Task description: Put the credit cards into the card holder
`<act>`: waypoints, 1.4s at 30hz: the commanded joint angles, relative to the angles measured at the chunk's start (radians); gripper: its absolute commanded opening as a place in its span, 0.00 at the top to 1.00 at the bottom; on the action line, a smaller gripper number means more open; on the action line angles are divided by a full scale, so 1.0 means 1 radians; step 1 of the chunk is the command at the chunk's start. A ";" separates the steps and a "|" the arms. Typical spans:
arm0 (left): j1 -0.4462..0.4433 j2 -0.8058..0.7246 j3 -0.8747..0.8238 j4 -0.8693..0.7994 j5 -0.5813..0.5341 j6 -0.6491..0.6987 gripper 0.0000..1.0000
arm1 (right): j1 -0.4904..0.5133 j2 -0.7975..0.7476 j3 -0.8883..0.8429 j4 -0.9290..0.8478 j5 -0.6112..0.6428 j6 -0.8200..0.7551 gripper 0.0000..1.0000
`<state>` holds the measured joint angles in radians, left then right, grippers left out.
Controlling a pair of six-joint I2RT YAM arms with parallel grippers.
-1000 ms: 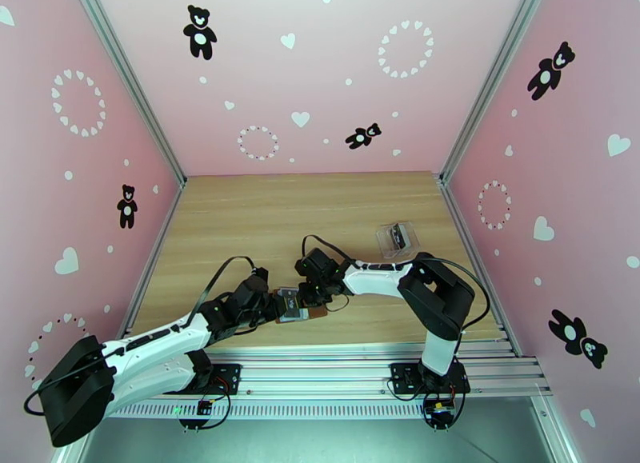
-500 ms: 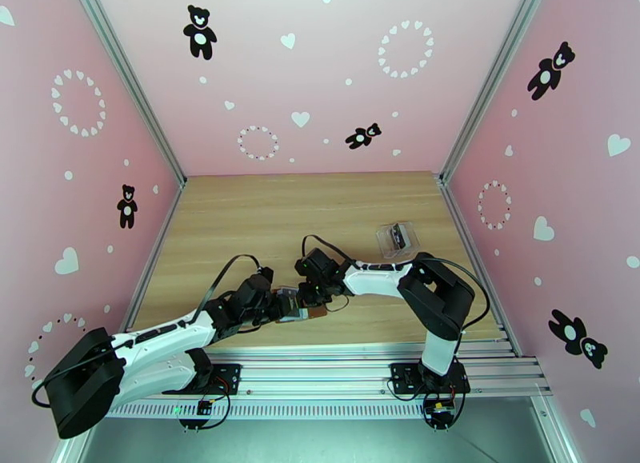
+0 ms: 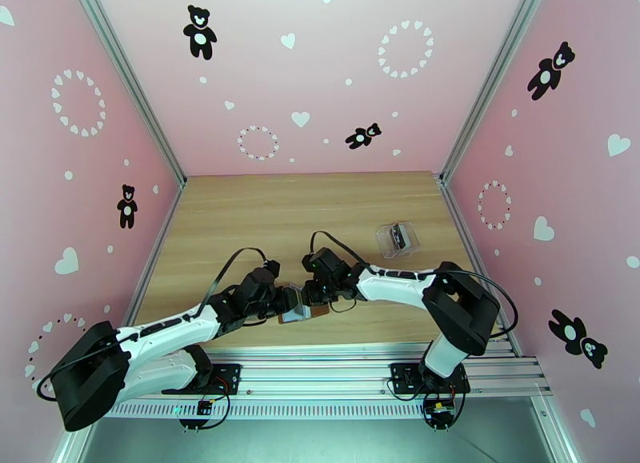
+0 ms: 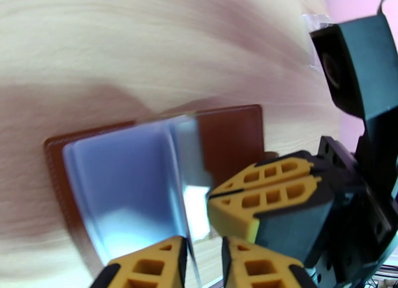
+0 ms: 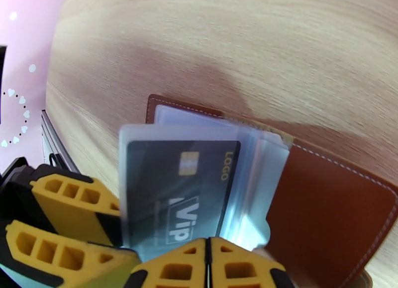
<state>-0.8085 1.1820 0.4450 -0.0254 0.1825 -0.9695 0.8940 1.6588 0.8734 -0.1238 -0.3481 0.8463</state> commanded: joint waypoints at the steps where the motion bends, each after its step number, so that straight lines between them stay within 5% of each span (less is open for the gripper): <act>1: -0.015 0.045 0.040 0.037 0.032 0.019 0.74 | -0.023 -0.064 -0.035 -0.043 0.053 -0.002 0.89; 10: -0.051 0.236 0.188 0.048 0.034 0.060 0.74 | -0.127 -0.235 -0.106 -0.236 0.221 -0.086 0.86; 21: -0.072 0.372 0.262 0.056 0.044 0.075 0.76 | -0.222 -0.386 -0.166 -0.281 0.197 -0.137 0.78; 28: -0.072 0.157 0.209 -0.102 -0.071 0.112 0.75 | -0.228 -0.400 -0.089 -0.362 0.228 -0.211 0.68; 36: -0.062 -0.160 0.105 -0.355 -0.224 0.123 0.72 | -0.329 -0.297 0.182 -0.653 0.568 -0.399 0.47; 42: -0.057 -0.332 0.067 -0.486 -0.273 0.129 0.48 | -0.494 -0.149 0.343 -0.753 0.688 -0.493 0.43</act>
<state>-0.8722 0.8993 0.5259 -0.4011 -0.0280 -0.8513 0.4488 1.4509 1.1641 -0.7559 0.2180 0.4313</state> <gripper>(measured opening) 0.503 0.569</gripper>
